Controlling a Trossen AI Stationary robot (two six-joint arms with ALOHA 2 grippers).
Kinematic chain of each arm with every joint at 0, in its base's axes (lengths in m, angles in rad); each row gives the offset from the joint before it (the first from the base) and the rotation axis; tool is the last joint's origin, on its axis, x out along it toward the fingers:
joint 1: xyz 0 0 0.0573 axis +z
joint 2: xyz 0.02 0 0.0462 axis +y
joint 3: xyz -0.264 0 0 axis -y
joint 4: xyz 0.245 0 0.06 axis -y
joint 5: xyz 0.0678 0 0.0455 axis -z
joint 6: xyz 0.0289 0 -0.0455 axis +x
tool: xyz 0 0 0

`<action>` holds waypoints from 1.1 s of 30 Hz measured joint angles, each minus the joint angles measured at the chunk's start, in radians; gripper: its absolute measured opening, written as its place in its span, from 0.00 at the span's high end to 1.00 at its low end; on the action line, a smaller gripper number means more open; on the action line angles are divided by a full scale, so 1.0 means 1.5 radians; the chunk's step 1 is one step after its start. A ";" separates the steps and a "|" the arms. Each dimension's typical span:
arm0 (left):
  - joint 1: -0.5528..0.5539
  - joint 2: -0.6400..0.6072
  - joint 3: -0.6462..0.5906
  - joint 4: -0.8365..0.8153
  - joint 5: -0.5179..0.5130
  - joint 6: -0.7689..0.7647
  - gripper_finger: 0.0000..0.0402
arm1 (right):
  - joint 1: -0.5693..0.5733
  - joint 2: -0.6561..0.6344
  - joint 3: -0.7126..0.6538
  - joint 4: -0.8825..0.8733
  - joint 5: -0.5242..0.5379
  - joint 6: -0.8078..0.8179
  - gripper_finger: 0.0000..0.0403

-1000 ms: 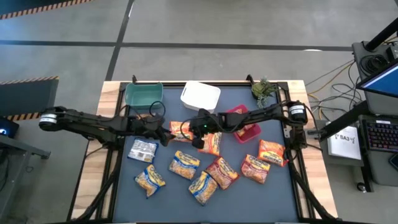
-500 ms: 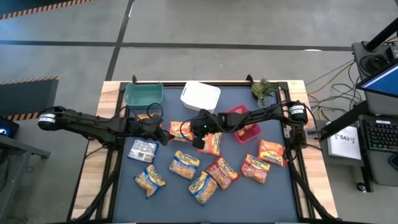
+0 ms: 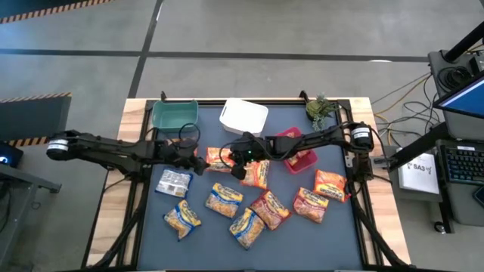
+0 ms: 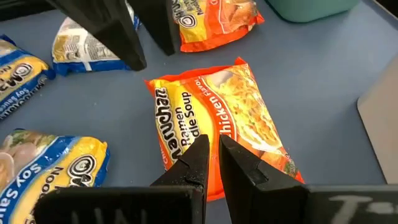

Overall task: Sort Maruchan noodles
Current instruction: Put the orange noodle pack into the green bin

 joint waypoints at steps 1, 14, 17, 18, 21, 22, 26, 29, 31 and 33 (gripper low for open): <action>0.000 0.002 -0.001 -0.005 0.000 -0.012 0.50 | 0.000 0.000 -0.001 0.000 0.000 0.000 0.93; 0.000 0.007 -0.021 0.022 -0.007 -0.012 0.50 | 0.002 0.073 -0.045 0.131 0.000 0.013 0.93; 0.000 0.009 -0.021 0.025 -0.007 -0.012 0.50 | -0.001 0.099 -0.033 0.139 -0.001 0.019 0.93; 0.000 0.010 -0.021 0.027 -0.007 -0.012 0.50 | -0.001 0.100 -0.028 0.131 -0.001 0.018 0.93; 0.000 0.012 -0.021 0.028 -0.012 -0.015 0.50 | -0.001 0.103 -0.022 0.109 0.000 0.018 0.93; 0.000 0.015 -0.021 0.027 -0.017 -0.019 0.50 | -0.001 0.102 -0.022 0.101 0.000 0.018 0.93; 0.000 0.028 -0.021 0.034 -0.025 -0.029 0.50 | -0.001 0.100 -0.022 0.084 0.004 0.017 0.93; 0.000 0.038 -0.021 0.047 -0.025 -0.032 0.50 | -0.001 0.099 -0.028 0.082 0.005 0.016 0.93; 0.000 0.046 -0.021 0.063 -0.025 -0.032 0.50 | -0.001 0.099 -0.031 0.080 0.005 0.016 0.93; 0.000 0.056 -0.021 0.077 -0.029 -0.039 0.50 | 0.000 0.099 -0.033 0.080 0.010 0.016 0.93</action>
